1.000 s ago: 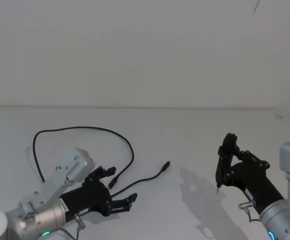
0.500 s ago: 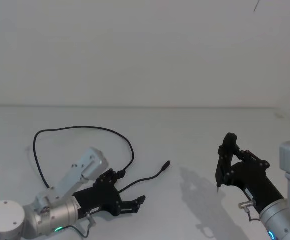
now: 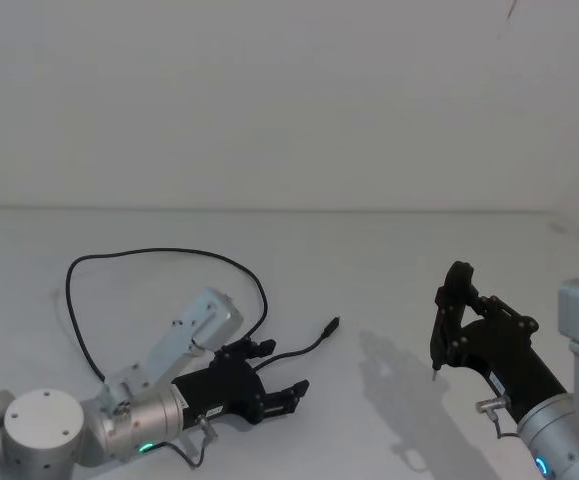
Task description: Pick up the data cable with the one hand.
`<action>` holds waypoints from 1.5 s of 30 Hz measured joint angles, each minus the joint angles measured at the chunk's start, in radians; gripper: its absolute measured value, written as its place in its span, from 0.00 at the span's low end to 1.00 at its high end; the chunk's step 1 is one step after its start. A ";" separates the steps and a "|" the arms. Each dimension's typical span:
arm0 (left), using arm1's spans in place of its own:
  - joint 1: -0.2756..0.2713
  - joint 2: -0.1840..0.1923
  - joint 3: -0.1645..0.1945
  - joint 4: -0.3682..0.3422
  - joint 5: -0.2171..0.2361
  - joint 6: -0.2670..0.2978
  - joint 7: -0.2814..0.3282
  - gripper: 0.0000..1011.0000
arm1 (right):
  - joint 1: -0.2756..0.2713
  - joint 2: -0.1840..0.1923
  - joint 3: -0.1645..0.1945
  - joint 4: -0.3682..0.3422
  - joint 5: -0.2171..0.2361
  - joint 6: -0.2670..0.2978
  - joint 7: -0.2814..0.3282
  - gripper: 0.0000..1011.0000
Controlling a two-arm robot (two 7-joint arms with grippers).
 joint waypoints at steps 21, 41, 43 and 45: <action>-0.005 -0.029 0.002 0.027 0.028 0.006 0.007 0.20 | 0.000 0.000 0.000 0.000 0.000 0.000 0.000 0.28; 0.053 0.045 -0.034 -0.112 -0.006 0.001 -0.023 0.05 | 0.000 0.000 0.000 0.000 0.000 0.000 0.000 0.28; 0.066 0.061 -0.042 -0.138 -0.019 0.002 -0.030 0.05 | 0.000 0.000 0.000 0.000 0.000 0.000 0.000 0.28; 0.073 0.070 -0.047 -0.157 -0.028 0.004 -0.035 0.05 | 0.000 0.000 0.000 0.000 0.000 0.000 0.000 0.28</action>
